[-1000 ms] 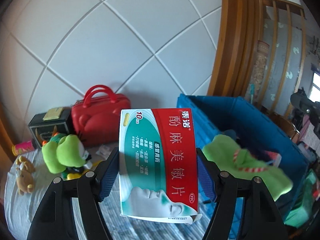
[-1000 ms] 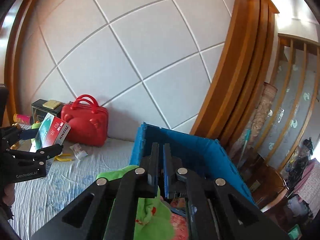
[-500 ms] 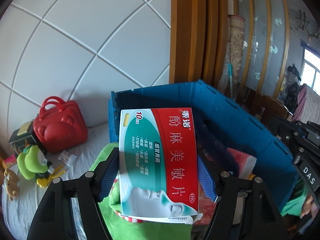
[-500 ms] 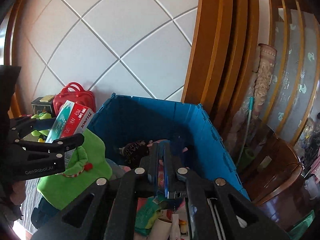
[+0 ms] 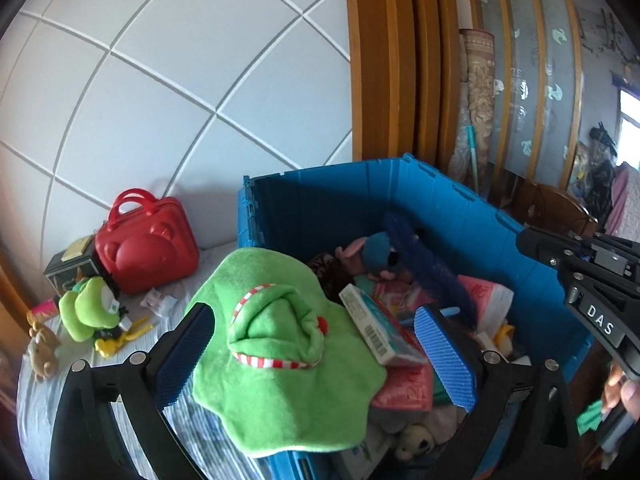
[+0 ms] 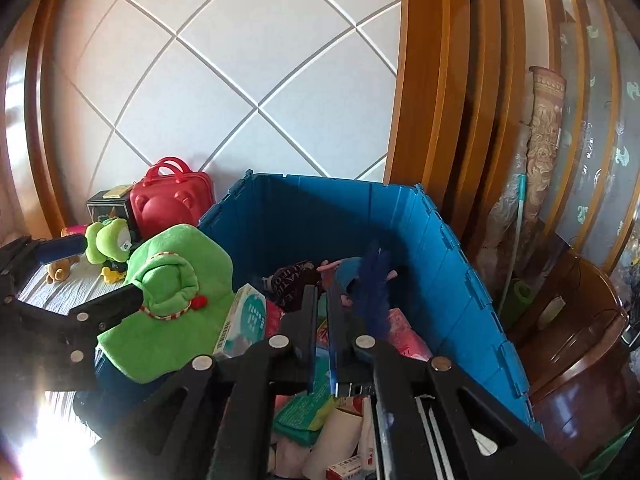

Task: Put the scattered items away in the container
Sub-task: 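Carry the medicine box with left gripper while right gripper carries the green hat into the box, then open both grippers over the box and pull back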

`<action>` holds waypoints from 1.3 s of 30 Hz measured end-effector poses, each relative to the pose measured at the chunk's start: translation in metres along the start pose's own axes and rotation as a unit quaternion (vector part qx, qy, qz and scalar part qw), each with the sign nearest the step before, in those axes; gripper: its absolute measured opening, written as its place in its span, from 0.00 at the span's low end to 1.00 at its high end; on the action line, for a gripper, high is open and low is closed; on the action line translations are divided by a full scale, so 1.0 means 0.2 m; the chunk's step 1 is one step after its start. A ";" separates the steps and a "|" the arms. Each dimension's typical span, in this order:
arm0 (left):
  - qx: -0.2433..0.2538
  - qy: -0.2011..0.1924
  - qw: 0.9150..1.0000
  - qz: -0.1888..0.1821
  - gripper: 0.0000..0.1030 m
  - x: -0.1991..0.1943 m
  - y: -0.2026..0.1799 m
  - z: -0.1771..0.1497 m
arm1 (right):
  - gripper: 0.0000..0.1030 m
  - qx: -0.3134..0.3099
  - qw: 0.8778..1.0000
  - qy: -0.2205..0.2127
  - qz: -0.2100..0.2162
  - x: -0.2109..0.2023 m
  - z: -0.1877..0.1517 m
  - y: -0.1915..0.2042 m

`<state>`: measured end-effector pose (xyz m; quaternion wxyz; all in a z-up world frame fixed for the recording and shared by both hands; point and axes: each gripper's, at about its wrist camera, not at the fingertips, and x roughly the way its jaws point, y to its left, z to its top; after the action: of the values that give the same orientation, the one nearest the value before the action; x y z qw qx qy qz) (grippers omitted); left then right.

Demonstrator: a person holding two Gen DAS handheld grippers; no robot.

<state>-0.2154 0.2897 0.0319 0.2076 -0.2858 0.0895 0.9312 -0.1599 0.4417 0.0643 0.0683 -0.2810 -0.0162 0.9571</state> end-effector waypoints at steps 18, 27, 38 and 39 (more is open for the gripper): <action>-0.032 0.008 0.999 0.016 0.99 -0.30 0.18 -0.31 | 1.00 0.005 1.000 -0.003 0.003 -0.31 -0.25 0.28; -0.033 0.002 0.999 0.022 0.99 -0.38 0.22 -0.35 | 1.00 0.011 1.000 -0.001 0.021 -0.35 -0.29 0.37; -0.066 0.014 0.996 0.065 0.99 -0.49 0.31 -0.49 | 1.00 -0.015 0.997 0.017 0.080 -0.37 -0.35 0.54; -0.072 0.014 0.995 0.067 0.99 -0.51 0.33 -0.52 | 1.00 -0.017 0.996 0.018 0.083 -0.38 -0.36 0.56</action>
<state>-0.1166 0.1674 0.0082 0.1223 -0.3065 0.0439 0.9429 -0.0715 0.3203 0.0371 -0.0158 -0.2998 -0.0080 0.9538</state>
